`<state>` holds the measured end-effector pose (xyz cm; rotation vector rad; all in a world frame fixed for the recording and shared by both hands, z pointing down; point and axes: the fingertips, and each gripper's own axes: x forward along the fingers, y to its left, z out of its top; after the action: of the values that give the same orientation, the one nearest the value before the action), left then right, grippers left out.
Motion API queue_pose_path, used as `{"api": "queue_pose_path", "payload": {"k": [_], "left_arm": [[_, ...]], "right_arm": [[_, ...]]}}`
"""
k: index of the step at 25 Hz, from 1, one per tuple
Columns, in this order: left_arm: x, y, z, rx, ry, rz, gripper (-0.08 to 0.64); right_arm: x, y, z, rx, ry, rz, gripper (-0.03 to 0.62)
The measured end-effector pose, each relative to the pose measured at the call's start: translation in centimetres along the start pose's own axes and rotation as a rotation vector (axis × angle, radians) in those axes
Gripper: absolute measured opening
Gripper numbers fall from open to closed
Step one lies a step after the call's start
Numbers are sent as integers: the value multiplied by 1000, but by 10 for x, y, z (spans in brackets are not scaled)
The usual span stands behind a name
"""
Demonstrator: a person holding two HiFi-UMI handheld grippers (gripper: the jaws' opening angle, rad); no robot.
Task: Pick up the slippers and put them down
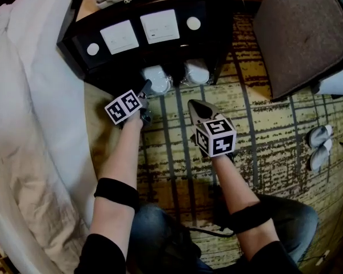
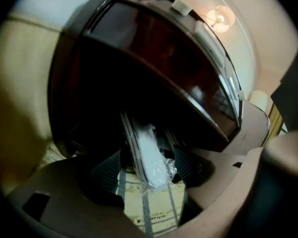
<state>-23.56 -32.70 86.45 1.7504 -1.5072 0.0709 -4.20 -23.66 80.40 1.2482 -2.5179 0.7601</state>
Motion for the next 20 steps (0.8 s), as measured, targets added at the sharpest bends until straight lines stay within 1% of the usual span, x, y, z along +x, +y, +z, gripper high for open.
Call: {"api": "queue_pose_path", "payload": {"k": [1,3,4,6,7,10,13,15,17,20], "left_arm": [[-14,-4,6,18,1,19,314],[-47,-12,17,60,4,68,230],[-65,-18,23,94,7,96,186],[-100,-36,35,181,19,130,62],[-117,-49,42,222,30,130,3],[-169,-92,64,302,74,106,3],[-233,-135,96,351,97,107,3],[-279,-165,116,385,109,94,3],[-325,-196,136,401,115,72,3],[-393,-240,176,390,94,47,3]], "right_arm": [[-6,5,7,7,16,2,2],[-20,17,24,15,51,4,2],[-30,22,34,18,69,2,2],[-50,33,59,22,102,-2,2],[-61,40,74,25,113,-4,2],[-94,63,128,28,126,-7,2],[-129,95,186,21,123,-4,2],[-155,118,224,1,126,5,2],[-185,138,261,-14,131,6,2],[-230,168,316,-38,133,3,2]]}}
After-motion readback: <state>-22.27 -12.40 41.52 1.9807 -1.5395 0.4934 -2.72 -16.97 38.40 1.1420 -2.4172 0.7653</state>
